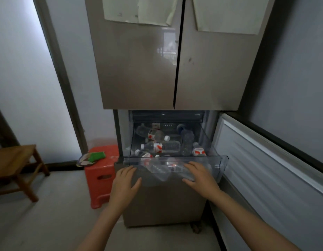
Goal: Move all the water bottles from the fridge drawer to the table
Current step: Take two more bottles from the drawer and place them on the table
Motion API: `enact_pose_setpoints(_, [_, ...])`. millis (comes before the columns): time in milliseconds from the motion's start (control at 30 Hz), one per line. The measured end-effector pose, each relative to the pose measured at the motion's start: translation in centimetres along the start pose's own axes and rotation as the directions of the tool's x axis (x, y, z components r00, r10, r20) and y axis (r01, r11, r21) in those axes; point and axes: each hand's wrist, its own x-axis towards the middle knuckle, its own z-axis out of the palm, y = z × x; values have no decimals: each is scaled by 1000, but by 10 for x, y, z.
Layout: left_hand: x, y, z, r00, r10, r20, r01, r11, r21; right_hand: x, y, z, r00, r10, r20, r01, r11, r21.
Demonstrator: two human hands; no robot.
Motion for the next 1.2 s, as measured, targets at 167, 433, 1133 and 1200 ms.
enact_pose_setpoints(167, [26, 8, 24, 999, -33, -6, 34, 999, 6, 47, 31, 5, 998, -54, 32, 54, 998, 14])
enact_pose_setpoints(433, [56, -6, 43, 989, -130, -72, 132, 991, 25, 91, 50, 26, 992, -69, 104, 71, 997, -13])
enact_pose_setpoints(1133, [163, -57, 69, 998, -40, 42, 25, 950, 310, 273, 45, 57, 979, 20, 203, -21, 1000, 2])
enact_pose_setpoints(1200, [163, -55, 67, 1000, 7, 11, -11, 931, 364, 284, 45, 65, 971, 40, 235, -47, 999, 25])
